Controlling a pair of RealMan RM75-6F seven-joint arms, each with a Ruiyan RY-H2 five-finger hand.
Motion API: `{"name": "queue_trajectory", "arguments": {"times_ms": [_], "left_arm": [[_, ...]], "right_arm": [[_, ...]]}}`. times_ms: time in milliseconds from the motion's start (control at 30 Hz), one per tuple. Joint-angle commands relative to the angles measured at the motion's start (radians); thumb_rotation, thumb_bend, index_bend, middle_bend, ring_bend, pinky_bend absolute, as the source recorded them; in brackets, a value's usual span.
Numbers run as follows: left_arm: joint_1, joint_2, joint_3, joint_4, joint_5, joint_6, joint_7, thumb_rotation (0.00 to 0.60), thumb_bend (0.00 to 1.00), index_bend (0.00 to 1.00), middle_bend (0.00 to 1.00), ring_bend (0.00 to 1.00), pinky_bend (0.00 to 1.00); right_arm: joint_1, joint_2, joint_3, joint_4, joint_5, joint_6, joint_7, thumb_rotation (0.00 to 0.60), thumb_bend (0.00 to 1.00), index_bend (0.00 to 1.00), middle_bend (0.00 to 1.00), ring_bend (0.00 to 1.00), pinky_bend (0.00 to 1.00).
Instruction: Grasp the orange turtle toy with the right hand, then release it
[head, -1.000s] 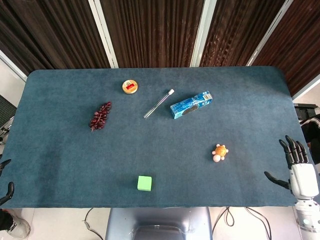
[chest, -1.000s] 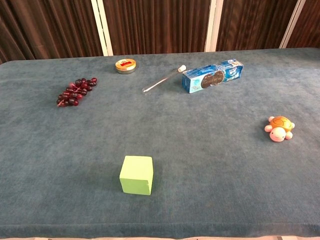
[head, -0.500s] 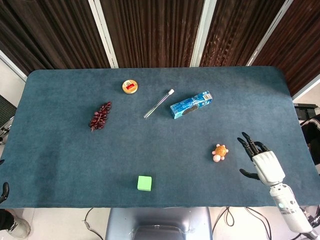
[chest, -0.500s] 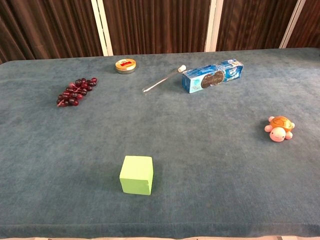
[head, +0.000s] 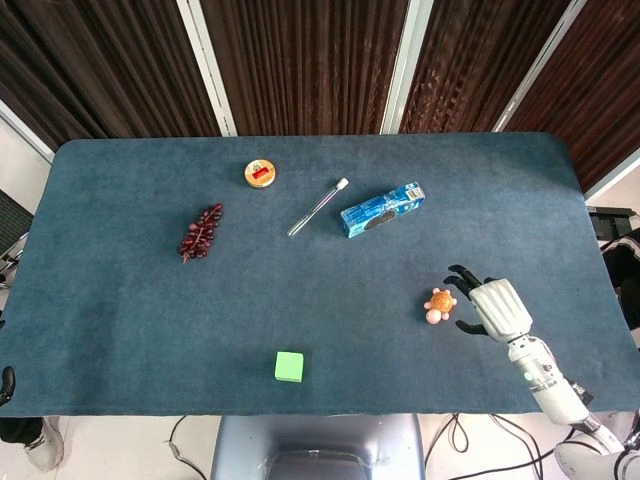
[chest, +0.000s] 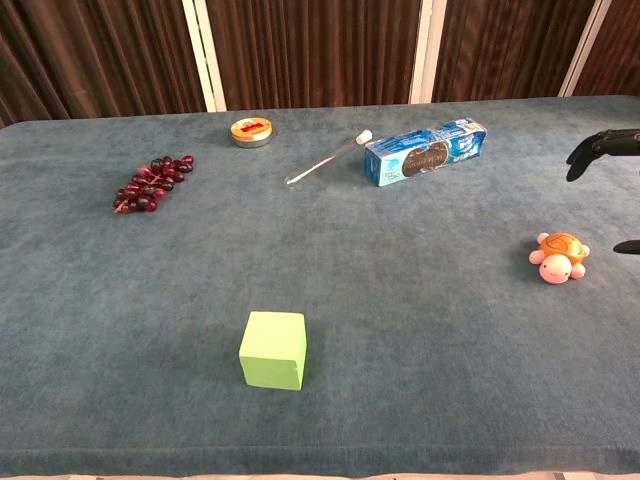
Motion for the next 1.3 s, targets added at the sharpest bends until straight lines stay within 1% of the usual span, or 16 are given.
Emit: {"name": "queue_trajectory", "arguments": {"times_ms": [33,233,533,600,700,867,933,967,1067,1100,1167,1233,1300], "left_arm": [[0.001,0.000,0.000,0.001,-0.001,0.000,-0.003,0.600,0.52,0.14,0.00,0.04,0.32],[-0.001,0.002,-0.002,0.000,-0.004,-0.006,-0.006,0.600,0.52,0.14,0.00,0.04,0.32],[0.000,0.004,-0.003,-0.001,-0.005,-0.006,-0.012,0.600,0.52,0.14,0.00,0.04,0.32],[0.000,0.004,-0.003,0.001,-0.005,-0.006,-0.014,0.600,0.52,0.14,0.00,0.04,0.32],[-0.002,0.004,-0.004,0.000,-0.004,-0.008,-0.015,0.600,0.52,0.14,0.00,0.04,0.32],[-0.003,0.007,-0.005,-0.006,-0.008,-0.013,-0.014,0.600,0.52,0.14,0.00,0.04,0.32],[-0.003,0.007,-0.004,-0.002,-0.006,-0.013,-0.018,0.600,0.52,0.14,0.00,0.04,0.32],[-0.001,0.007,-0.003,-0.001,-0.005,-0.011,-0.019,0.600,0.52,0.14,0.00,0.04,0.32],[0.000,0.006,-0.003,0.002,-0.005,-0.010,-0.024,0.600,0.52,0.14,0.00,0.04,0.32],[0.000,0.006,-0.003,0.003,-0.005,-0.010,-0.025,0.600,0.52,0.14,0.00,0.04,0.32],[0.001,0.005,-0.002,0.004,-0.006,-0.010,-0.027,0.600,0.52,0.14,0.00,0.04,0.32],[0.001,0.005,-0.002,0.006,-0.005,-0.010,-0.030,0.600,0.52,0.14,0.00,0.04,0.32],[0.000,0.006,-0.003,0.005,-0.005,-0.011,-0.030,0.600,0.52,0.14,0.00,0.04,0.32]], "right_arm": [[0.022,-0.028,0.004,0.036,0.020,-0.031,0.022,0.600,0.17,0.46,0.33,0.96,0.80],[0.053,-0.065,-0.009,0.092,0.037,-0.088,0.049,0.600,0.17,0.48,0.34,0.97,0.81],[0.080,-0.111,-0.019,0.153,0.055,-0.133,0.060,0.600,0.18,0.52,0.37,0.98,0.82],[0.085,-0.123,-0.018,0.169,0.065,-0.142,0.061,0.600,0.20,0.54,0.39,0.98,0.82],[0.090,-0.139,-0.016,0.188,0.080,-0.159,0.057,0.600,0.26,0.58,0.43,0.99,0.82],[0.099,-0.158,-0.015,0.215,0.101,-0.183,0.053,0.600,0.34,0.61,0.45,0.99,0.83],[0.101,-0.164,-0.017,0.224,0.104,-0.188,0.053,0.600,0.39,0.63,0.47,0.99,0.83],[0.102,-0.168,-0.018,0.231,0.105,-0.190,0.052,0.600,0.45,0.65,0.48,0.99,0.83],[0.103,-0.179,-0.020,0.249,0.109,-0.190,0.048,0.600,0.69,0.70,0.53,1.00,0.84],[0.103,-0.181,-0.020,0.253,0.109,-0.188,0.048,0.600,0.74,0.72,0.54,1.00,0.84],[0.101,-0.189,-0.020,0.267,0.109,-0.177,0.046,0.600,0.91,0.78,0.59,1.00,0.85],[0.099,-0.197,-0.019,0.280,0.107,-0.163,0.046,0.600,0.99,0.82,0.64,1.00,0.86],[0.097,-0.205,-0.019,0.295,0.104,-0.146,0.049,0.600,1.00,0.85,0.67,1.00,0.86]]}}
